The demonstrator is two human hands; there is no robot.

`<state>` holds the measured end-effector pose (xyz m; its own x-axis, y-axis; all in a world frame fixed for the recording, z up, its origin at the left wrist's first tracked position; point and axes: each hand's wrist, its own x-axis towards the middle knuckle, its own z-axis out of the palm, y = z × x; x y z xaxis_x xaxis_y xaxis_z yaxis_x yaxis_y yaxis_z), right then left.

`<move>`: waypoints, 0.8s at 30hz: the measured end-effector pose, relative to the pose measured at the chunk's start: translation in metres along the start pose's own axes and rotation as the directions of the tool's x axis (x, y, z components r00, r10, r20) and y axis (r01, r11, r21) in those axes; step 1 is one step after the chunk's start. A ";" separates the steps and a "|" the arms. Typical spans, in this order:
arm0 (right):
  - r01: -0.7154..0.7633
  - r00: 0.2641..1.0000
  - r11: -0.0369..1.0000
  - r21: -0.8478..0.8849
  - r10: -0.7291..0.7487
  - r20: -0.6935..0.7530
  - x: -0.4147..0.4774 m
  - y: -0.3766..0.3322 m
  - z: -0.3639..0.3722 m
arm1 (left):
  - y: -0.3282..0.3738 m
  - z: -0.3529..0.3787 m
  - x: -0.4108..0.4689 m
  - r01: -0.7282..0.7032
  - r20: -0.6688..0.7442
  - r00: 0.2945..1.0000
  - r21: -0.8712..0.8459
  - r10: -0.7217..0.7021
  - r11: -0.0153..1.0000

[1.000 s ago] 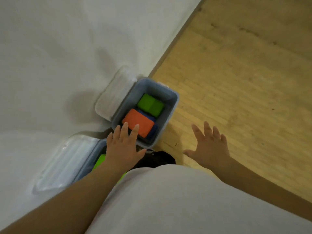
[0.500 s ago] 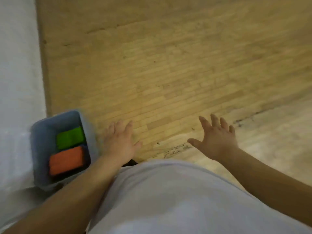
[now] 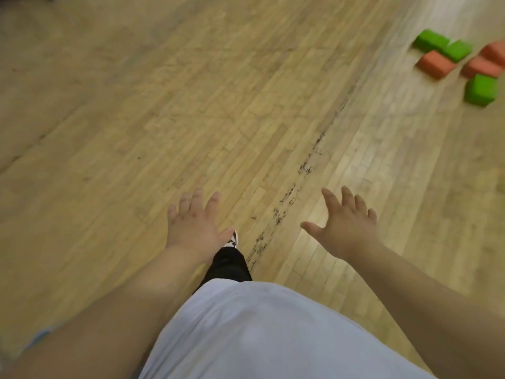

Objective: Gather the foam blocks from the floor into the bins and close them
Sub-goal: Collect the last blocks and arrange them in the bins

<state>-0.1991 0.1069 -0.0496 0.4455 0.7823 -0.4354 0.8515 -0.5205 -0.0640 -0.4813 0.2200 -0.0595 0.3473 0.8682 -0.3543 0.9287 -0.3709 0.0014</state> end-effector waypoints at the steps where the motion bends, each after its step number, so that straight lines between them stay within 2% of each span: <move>1: -0.015 1.000 1.000 0.014 0.015 0.001 0.013 -0.001 -0.003 | 0.002 -0.004 0.018 -0.018 0.011 1.000 0.007 0.018 1.000; 14: -0.263 0.965 0.950 0.169 0.258 0.050 0.191 -0.044 -0.081 | 0.006 -0.101 0.289 -0.252 0.048 0.968 0.171 0.247 0.953; 19: -0.351 0.936 0.915 0.200 0.346 0.064 0.244 -0.008 -0.111 | 0.059 -0.133 0.369 -0.332 0.087 0.943 0.181 0.321 0.926; 24: -0.389 0.920 0.894 0.223 0.389 0.046 0.321 0.061 -0.130 | 0.147 -0.146 0.448 -0.375 0.083 0.927 0.202 0.365 0.905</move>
<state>0.0324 0.3711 -0.0765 0.7284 0.5018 -0.4665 0.5263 -0.8457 -0.0879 -0.1706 0.6026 -0.0809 0.6505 0.6421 -0.4057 0.6837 -0.7277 -0.0553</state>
